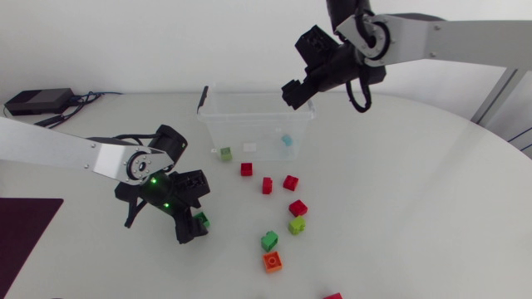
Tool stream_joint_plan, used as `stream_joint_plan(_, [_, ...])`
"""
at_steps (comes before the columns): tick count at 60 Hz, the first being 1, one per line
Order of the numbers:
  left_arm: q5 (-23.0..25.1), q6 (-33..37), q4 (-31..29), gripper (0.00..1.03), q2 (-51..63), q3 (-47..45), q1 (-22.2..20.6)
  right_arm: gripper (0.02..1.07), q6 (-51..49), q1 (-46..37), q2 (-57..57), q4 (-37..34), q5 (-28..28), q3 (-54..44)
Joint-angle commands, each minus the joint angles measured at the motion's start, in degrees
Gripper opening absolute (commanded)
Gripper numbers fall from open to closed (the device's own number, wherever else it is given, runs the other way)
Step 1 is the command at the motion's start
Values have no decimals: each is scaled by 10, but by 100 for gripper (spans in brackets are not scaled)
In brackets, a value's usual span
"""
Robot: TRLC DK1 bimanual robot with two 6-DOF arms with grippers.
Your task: Pick up the duplo bricks and place them in the container
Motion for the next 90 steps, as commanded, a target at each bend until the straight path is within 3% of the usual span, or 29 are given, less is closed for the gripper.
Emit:
stream_joint_plan(1, [-5, 19, 6, 83, 19, -3, -5, 103, 2, 17, -66, -1, -2, -66])
stream_joint_plan(5, [-5, 19, 7, 65, 25, -2, -7, 103, 4, 27, -102, -1, -1, -116])
stream_joint_plan(9, [-5, 17, 11, 32, 26, 1, -11, 103, 7, 40, -132, -3, 3, -163])
stream_joint_plan(11, [-5, 16, 13, 29, 26, 3, -12, 103, 9, 43, -145, -5, 4, -184])
stream_joint_plan(26, [-4, 11, 4, 27, -19, 25, -22, 102, 16, 60, -193, -8, 11, -330])
stream_joint_plan(37, [5, -9, -39, 27, -71, 97, -15, 102, -17, 44, -144, 57, 13, -371])
stream_joint_plan(60, [56, -85, -53, 27, -68, 296, 10, 102, -90, 18, 13, 105, -34, -308])
stream_joint_plan(79, [83, -150, -34, 28, 79, 470, 20, 101, -114, 10, 74, 112, -44, -255])
stream_joint_plan(90, [83, -169, -24, 29, 156, 539, 23, 93, -124, 5, 96, 110, -48, -239])
